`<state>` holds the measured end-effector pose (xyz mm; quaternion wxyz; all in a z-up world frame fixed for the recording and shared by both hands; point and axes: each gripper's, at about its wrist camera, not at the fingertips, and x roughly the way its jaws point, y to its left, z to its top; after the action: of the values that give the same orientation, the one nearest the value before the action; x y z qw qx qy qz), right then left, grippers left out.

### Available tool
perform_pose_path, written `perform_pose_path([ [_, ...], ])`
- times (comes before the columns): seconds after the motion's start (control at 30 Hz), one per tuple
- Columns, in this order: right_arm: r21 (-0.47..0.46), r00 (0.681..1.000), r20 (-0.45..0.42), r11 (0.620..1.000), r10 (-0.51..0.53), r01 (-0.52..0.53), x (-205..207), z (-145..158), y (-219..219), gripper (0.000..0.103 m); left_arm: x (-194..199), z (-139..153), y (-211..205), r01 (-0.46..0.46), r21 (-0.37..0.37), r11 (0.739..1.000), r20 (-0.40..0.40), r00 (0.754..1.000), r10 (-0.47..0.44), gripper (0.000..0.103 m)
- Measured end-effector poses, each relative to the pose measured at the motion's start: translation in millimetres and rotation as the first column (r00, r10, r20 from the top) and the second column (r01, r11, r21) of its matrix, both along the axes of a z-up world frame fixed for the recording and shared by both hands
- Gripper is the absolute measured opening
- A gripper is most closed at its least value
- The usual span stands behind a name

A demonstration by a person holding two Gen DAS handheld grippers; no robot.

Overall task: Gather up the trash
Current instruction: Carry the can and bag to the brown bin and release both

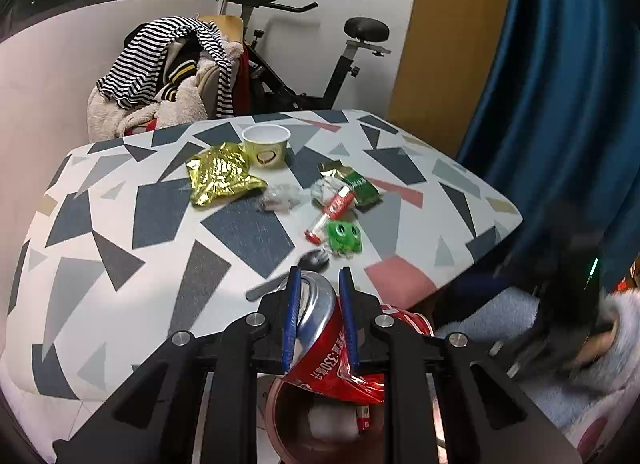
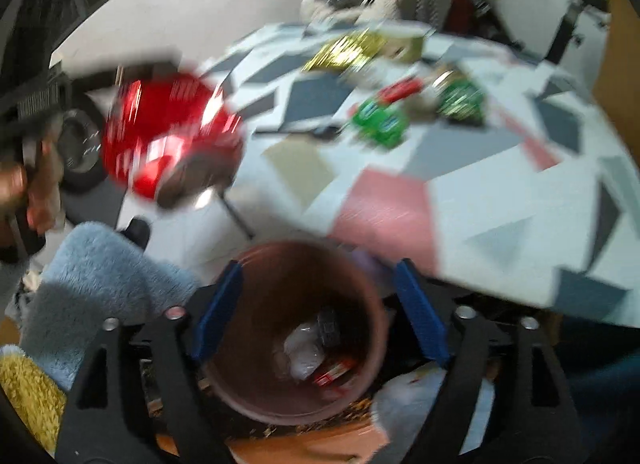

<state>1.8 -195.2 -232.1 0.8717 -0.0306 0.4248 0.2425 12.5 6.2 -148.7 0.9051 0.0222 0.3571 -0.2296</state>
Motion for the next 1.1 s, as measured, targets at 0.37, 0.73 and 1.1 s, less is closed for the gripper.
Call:
perform_pose_path([
  [0.37, 0.006, 0.985, 0.129, 0.993, -0.115, 0.115, 13, 38, -45, 0.097, -22, -42, -24, 0.047, 0.085, 0.995, -0.048, 0.998, -0.043, 0.019],
  [0.73, -0.015, 0.982, 0.143, 0.992, -0.122, 0.125, 16, 39, -46, 0.097, -29, -103, -43, 0.100, 0.166, 0.981, -0.160, 0.984, -0.074, 0.019],
  [1.1, -0.019, 0.980, 0.143, 0.990, -0.138, 0.142, 16, 38, -52, 0.097, -28, -125, -49, 0.133, 0.148, 0.980, -0.236, 0.967, -0.095, 0.064],
])
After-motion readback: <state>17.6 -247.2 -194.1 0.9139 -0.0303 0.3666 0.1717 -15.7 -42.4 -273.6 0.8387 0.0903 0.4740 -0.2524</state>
